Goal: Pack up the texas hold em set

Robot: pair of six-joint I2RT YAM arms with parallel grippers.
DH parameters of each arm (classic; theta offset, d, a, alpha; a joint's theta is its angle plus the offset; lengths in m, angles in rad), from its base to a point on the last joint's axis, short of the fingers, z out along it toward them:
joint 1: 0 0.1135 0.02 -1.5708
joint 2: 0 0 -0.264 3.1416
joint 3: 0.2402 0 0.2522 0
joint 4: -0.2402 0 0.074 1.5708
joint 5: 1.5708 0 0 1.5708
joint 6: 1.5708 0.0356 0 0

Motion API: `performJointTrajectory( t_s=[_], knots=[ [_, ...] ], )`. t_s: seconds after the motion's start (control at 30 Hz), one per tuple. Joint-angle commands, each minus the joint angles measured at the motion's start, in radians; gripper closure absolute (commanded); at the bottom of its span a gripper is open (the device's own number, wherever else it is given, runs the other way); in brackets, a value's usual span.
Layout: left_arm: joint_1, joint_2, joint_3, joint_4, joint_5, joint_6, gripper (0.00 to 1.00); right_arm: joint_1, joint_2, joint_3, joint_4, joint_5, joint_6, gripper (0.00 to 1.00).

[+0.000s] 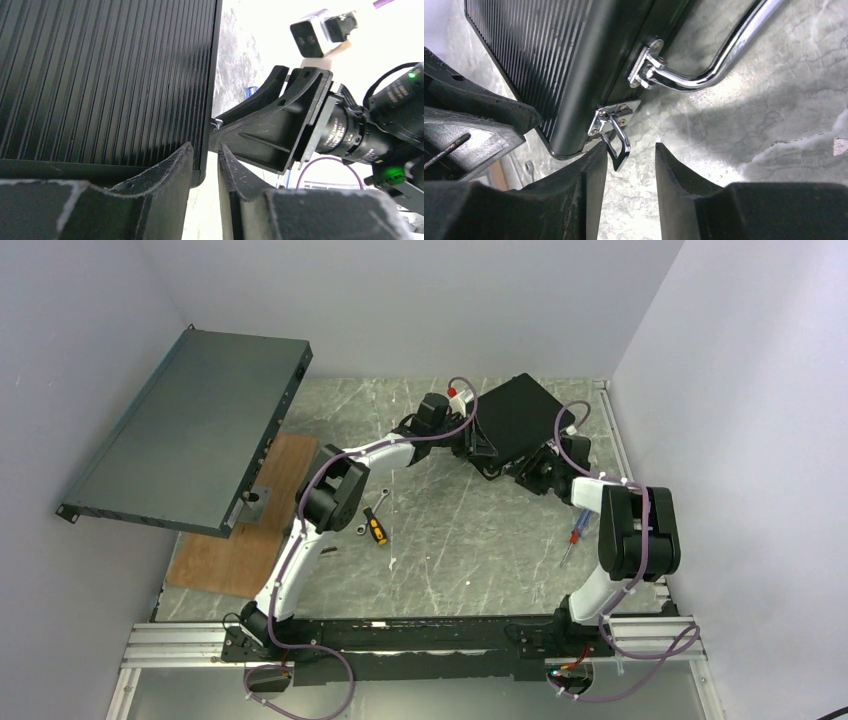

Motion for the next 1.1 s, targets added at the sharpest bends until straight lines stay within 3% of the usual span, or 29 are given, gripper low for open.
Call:
performJointTrajectory(
  t_s=[0.0, 0.33, 0.6, 0.83, 1.07],
  knots=[
    [0.023, 0.054, -0.064, -0.193, -0.065, 0.035, 0.66, -0.058, 0.07, -0.069, 0.042, -0.025, 0.042, 0.56],
    [0.026, 0.05, -0.059, -0.216, -0.067, 0.051, 0.67, -0.111, 0.144, -0.068, 0.123, -0.143, 0.095, 0.55],
    [0.026, 0.054, -0.055, -0.216, -0.063, 0.053, 0.67, -0.124, 0.004, -0.007, 0.072, -0.07, 0.055, 0.5],
    [0.027, 0.058, -0.06, -0.199, -0.053, 0.043, 0.67, -0.167, -0.015, 0.219, -0.079, 0.057, 0.008, 0.3],
    [0.026, 0.059, -0.045, -0.217, -0.046, 0.068, 0.66, -0.192, 0.141, 0.488, -0.239, 0.172, -0.068, 0.18]
  ],
)
